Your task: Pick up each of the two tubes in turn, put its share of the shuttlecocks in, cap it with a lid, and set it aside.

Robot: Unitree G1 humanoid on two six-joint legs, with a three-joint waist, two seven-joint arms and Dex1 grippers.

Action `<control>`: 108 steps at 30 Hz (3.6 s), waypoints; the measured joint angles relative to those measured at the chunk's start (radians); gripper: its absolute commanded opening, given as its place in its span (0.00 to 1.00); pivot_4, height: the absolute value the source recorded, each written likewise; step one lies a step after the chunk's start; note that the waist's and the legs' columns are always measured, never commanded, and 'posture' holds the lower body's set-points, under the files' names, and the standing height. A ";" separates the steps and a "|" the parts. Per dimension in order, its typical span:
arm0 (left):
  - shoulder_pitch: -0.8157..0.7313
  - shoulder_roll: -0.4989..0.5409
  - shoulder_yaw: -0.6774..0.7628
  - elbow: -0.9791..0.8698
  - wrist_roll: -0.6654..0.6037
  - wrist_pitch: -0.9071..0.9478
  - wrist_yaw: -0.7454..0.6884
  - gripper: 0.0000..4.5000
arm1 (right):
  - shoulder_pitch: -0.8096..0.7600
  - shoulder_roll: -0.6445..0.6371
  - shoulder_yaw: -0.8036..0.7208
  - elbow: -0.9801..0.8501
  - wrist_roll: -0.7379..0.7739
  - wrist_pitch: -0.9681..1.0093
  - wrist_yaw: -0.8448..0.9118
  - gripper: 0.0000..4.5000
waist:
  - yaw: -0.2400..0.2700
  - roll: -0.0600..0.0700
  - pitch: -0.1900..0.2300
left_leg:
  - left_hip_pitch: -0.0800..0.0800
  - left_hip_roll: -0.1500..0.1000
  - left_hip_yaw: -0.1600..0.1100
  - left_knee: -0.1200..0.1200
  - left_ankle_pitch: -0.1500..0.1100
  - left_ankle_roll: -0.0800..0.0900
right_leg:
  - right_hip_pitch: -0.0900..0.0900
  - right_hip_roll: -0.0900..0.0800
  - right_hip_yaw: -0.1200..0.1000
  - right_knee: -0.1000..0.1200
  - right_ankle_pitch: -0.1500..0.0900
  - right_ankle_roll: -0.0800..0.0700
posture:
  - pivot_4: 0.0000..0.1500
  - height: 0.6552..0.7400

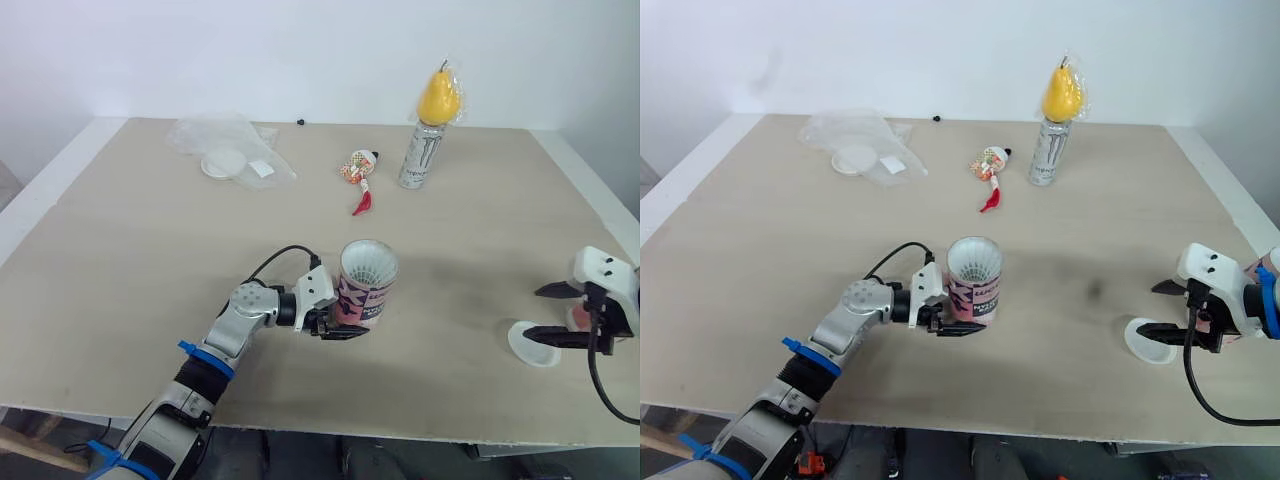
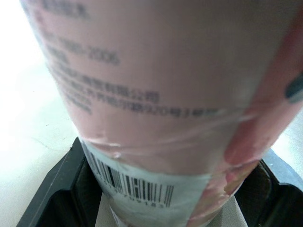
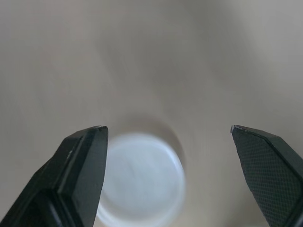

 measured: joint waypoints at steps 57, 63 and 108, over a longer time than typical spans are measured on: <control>0.022 0.010 -0.001 -0.053 -0.001 0.077 0.025 0.73 | -0.285 0.133 0.255 0.262 -0.212 -0.340 0.186 0.02 | -0.003 -0.001 0.000 | 0.015 0.000 0.001 -0.001 -0.001 -0.001 | 0.014 0.000 0.003 0.000 -0.001 -0.001 | 1.00 1.00; 0.022 0.012 -0.002 -0.057 -0.001 0.079 0.026 0.73 | -0.188 0.121 0.188 0.004 -0.100 -0.183 0.184 0.02 | -0.003 0.000 0.000 | 0.015 0.000 0.001 -0.001 -0.001 -0.001 | 0.013 0.000 0.003 0.000 -0.002 0.000 | 1.00 1.00; -0.022 0.004 -0.029 -0.004 0.000 0.048 -0.001 0.73 | -0.953 0.342 0.544 -0.243 0.040 0.078 0.192 0.02 | 0.004 -0.001 0.001 | 0.008 0.001 0.004 -0.001 -0.007 -0.003 | 0.004 -0.003 0.000 -0.010 -0.001 -0.001 | 1.00 1.00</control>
